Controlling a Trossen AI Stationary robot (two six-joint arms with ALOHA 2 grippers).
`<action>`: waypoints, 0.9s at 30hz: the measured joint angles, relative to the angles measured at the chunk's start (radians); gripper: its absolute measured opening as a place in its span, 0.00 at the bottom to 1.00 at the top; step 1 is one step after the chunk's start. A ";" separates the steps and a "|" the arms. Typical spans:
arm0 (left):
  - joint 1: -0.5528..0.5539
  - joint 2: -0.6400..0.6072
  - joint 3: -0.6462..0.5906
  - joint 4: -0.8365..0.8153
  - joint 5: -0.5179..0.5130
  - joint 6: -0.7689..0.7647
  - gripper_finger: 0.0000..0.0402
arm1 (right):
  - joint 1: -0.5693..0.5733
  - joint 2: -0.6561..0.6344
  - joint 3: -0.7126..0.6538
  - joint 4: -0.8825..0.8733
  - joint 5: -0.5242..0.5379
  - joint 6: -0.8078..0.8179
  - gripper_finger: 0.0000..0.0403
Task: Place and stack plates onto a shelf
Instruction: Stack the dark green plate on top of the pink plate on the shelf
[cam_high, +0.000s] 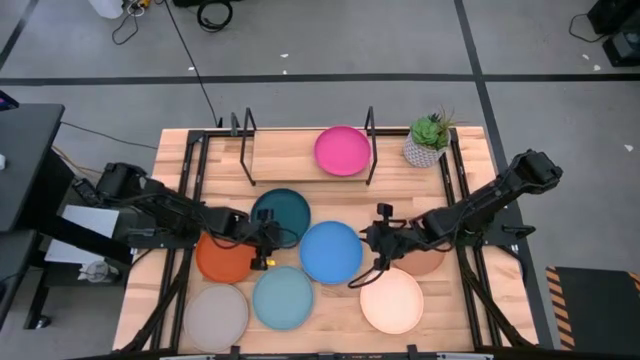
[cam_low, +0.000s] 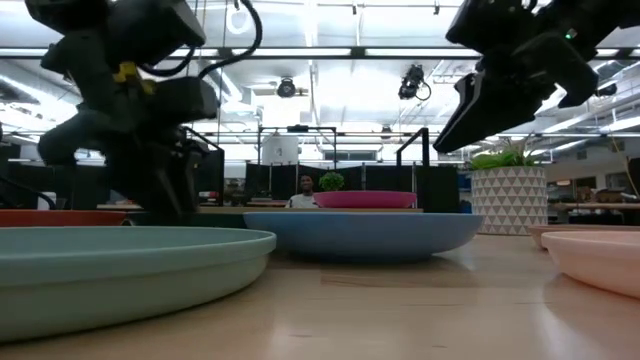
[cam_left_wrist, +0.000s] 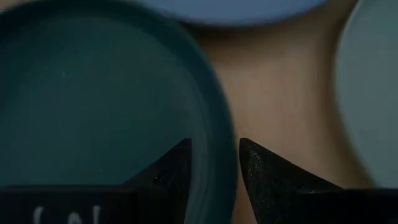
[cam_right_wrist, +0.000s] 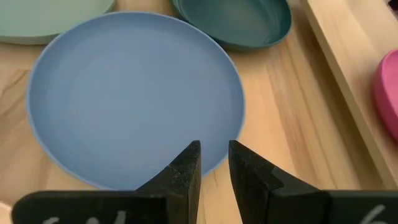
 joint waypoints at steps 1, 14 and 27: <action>-0.001 0.006 0.000 0.010 -0.006 0.000 0.35 | 0.004 0.000 0.000 0.000 0.006 -0.001 0.22; -0.006 0.016 0.000 0.012 -0.026 0.004 0.12 | 0.013 0.000 -0.047 0.072 0.025 0.010 0.22; 0.034 -0.032 0.149 -0.129 0.015 -0.001 0.04 | 0.031 0.001 -0.061 0.100 0.017 0.029 0.22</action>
